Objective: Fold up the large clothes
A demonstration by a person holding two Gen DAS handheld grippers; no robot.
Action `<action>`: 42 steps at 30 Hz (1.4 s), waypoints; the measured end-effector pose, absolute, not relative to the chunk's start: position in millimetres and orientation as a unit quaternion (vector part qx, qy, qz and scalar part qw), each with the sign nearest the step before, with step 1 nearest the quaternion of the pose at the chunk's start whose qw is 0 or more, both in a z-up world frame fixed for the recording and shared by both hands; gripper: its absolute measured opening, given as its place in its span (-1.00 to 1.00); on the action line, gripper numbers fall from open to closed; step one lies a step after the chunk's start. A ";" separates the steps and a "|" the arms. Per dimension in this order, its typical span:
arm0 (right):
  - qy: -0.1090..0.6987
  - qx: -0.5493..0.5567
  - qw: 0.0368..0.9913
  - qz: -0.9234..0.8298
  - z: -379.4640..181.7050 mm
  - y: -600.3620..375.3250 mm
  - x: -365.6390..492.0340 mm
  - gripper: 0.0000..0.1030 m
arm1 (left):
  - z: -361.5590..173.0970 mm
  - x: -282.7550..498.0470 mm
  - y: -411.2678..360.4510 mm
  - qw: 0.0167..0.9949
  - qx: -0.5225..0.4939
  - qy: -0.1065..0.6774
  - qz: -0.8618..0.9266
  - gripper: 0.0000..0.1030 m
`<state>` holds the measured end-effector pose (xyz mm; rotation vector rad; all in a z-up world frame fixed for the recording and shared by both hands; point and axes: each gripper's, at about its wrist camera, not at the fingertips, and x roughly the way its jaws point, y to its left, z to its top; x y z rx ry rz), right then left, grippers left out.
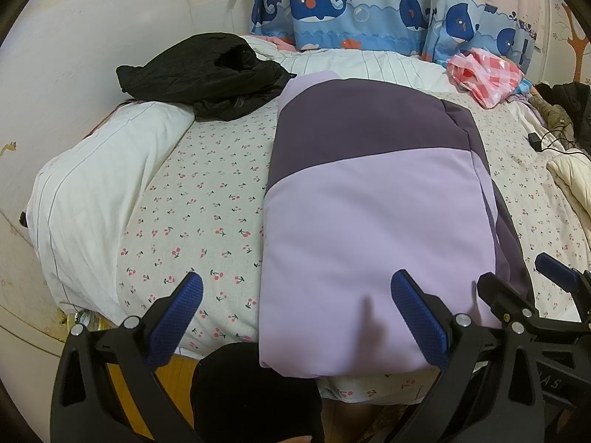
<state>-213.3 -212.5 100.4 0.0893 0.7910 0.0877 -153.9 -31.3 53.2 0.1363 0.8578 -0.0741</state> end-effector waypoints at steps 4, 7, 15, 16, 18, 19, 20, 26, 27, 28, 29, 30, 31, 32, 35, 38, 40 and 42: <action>0.385 0.043 0.921 0.043 100.2 -212.3 -213.6 0.88 | 53.1 -153.3 -31.1 0.906 0.066 0.416 -0.036 0.90; 0.385 0.043 0.921 0.042 100.3 -211.6 -213.9 0.88 | 53.1 -153.4 -31.0 0.906 0.064 0.416 -0.037 0.90; 0.382 0.036 0.923 0.038 100.8 -212.9 -211.4 0.88 | 51.6 -154.4 -30.3 0.906 0.063 0.418 -0.036 0.90; 0.381 0.035 0.923 0.038 101.0 -213.5 -211.7 0.88 | 51.7 -155.2 -30.2 0.906 0.063 0.418 -0.036 0.90; 0.380 0.032 0.924 0.039 101.6 -212.7 -212.2 0.88 | 52.1 -155.5 -30.4 0.906 0.062 0.418 -0.036 0.90; 0.379 0.030 0.924 0.039 101.9 -213.3 -212.5 0.88 | 52.3 -155.6 -30.5 0.906 0.061 0.418 -0.036 0.90; 0.379 0.029 0.924 0.039 102.0 -213.9 -212.7 0.88 | 52.3 -155.7 -30.5 0.906 0.061 0.418 -0.036 0.90; 0.380 0.025 0.924 0.041 102.2 -213.1 -212.4 0.88 | 52.2 -155.6 -30.3 0.905 0.061 0.419 -0.035 0.90; 0.380 0.025 0.924 0.041 102.4 -211.9 -212.3 0.88 | 51.8 -155.6 -30.4 0.905 0.060 0.420 -0.036 0.90; 0.381 0.026 0.923 0.041 102.2 -211.7 -212.3 0.88 | 51.9 -156.4 -30.3 0.905 0.059 0.421 -0.035 0.90; 0.381 0.025 0.923 0.042 101.9 -212.0 -212.3 0.88 | 51.7 -156.8 -30.4 0.905 0.058 0.421 -0.035 0.90; 0.382 0.024 0.923 0.043 101.8 -212.1 -211.2 0.88 | 51.8 -157.0 -30.6 0.904 0.058 0.421 -0.034 0.90; 0.382 0.023 0.923 0.044 102.0 -212.2 -210.8 0.88 | 51.8 -157.4 -30.8 0.904 0.059 0.421 -0.033 0.90; 0.382 0.023 0.923 0.044 101.9 -212.2 -210.7 0.88 | 51.8 -157.6 -30.8 0.905 0.058 0.421 -0.033 0.90; 0.382 0.021 0.923 0.046 101.6 -212.3 -210.2 0.88 | 51.4 -156.7 -30.6 0.904 0.057 0.422 -0.032 0.90; 0.383 0.021 0.922 0.048 101.3 -211.7 -209.4 0.88 | 51.3 -157.2 -30.6 0.904 0.058 0.422 -0.030 0.90; 0.384 0.020 0.922 0.049 100.9 -210.7 -208.8 0.88 | 51.2 -157.7 -31.1 0.904 0.058 0.422 -0.029 0.90; 0.384 0.019 0.922 0.049 100.6 -209.8 -208.9 0.88 | 51.2 -157.3 -30.9 0.905 0.058 0.422 -0.028 0.90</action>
